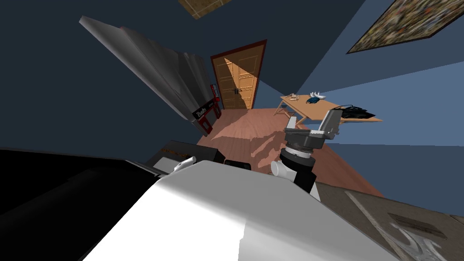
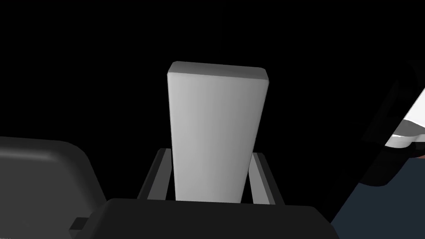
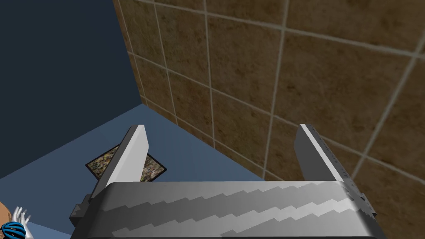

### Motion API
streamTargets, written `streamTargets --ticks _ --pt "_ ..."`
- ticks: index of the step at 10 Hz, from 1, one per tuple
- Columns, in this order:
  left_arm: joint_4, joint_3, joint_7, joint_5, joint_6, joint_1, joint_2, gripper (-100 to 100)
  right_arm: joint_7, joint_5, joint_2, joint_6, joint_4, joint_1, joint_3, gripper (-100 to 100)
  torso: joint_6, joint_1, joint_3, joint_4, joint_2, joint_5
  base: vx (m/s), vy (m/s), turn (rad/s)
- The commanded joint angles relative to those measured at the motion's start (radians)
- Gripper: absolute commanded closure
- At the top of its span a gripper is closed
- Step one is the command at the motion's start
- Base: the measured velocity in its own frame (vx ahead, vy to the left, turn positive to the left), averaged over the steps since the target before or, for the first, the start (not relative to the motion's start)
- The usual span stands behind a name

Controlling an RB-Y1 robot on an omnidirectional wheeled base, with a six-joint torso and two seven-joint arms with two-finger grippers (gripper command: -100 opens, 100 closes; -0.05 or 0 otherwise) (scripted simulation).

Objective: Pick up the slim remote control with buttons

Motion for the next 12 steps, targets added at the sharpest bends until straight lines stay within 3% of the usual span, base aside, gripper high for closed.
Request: streamTargets --ticks 1,2,3,5,6,8,9,11,12 --pt "0.021 0.017 -0.050 -0.006 0.001 -0.011 0.004 100 0.000 0.000 0.000 0.000 0.000 0.000 0.000 0 0.000 0.000 0.000 0.000 0.000 0.000 0.101 -0.043 0.186" --pt "0.021 0.017 -0.069 -0.006 0.001 -0.011 0.004 100 0.000 0.000 0.000 0.000 0.000 0.000 0.000 0 0.001 -0.001 0.001 0.000 0.001 0.000 0.053 -0.016 0.019" --pt "0.063 0.050 -0.104 -0.020 0.004 -0.039 0.010 100 0.000 0.000 0.000 0.000 0.000 0.000 0.000 0 0.002 0.000 0.002 0.001 0.004 0.000 0.087 -0.017 0.329" --pt "0.063 0.050 -0.146 -0.020 0.004 -0.039 0.010 100 0.000 0.000 0.000 0.000 0.000 0.000 0.000 0 0.001 0.000 0.001 0.001 0.002 0.000 0.071 -0.022 0.073" --pt "0.104 0.083 -0.182 -0.034 0.007 -0.068 0.016 100 0.000 0.000 0.000 0.000 0.000 0.000 0.000 0 0.002 0.000 0.003 0.001 0.005 0.000 0.082 -0.032 0.300" --pt "0.104 0.083 -0.222 -0.034 0.007 -0.068 0.016 100 0.000 0.000 0.000 0.000 0.000 0.000 0.000 0 0.000 0.000 0.002 0.001 0.003 0.000 0.061 -0.031 0.081" --pt "0.146 0.116 -0.255 -0.047 0.010 -0.096 0.022 100 0.000 0.000 0.000 0.000 0.000 0.000 0.000 0 0.002 0.000 0.003 0.002 0.006 0.000 0.082 -0.044 0.287" --pt "0.146 0.116 -0.298 -0.047 0.010 -0.096 0.022 100 0.000 0.000 0.000 0.000 0.000 0.000 0.000 0 0.000 0.000 0.002 0.001 0.003 0.000 0.064 -0.029 0.080" --pt "0.187 0.149 -0.333 -0.061 0.013 -0.124 0.027 100 0.000 0.000 0.000 0.000 0.000 0.000 0.000 0 0.001 0.000 0.003 0.002 0.006 0.000 0.071 -0.025 0.255"
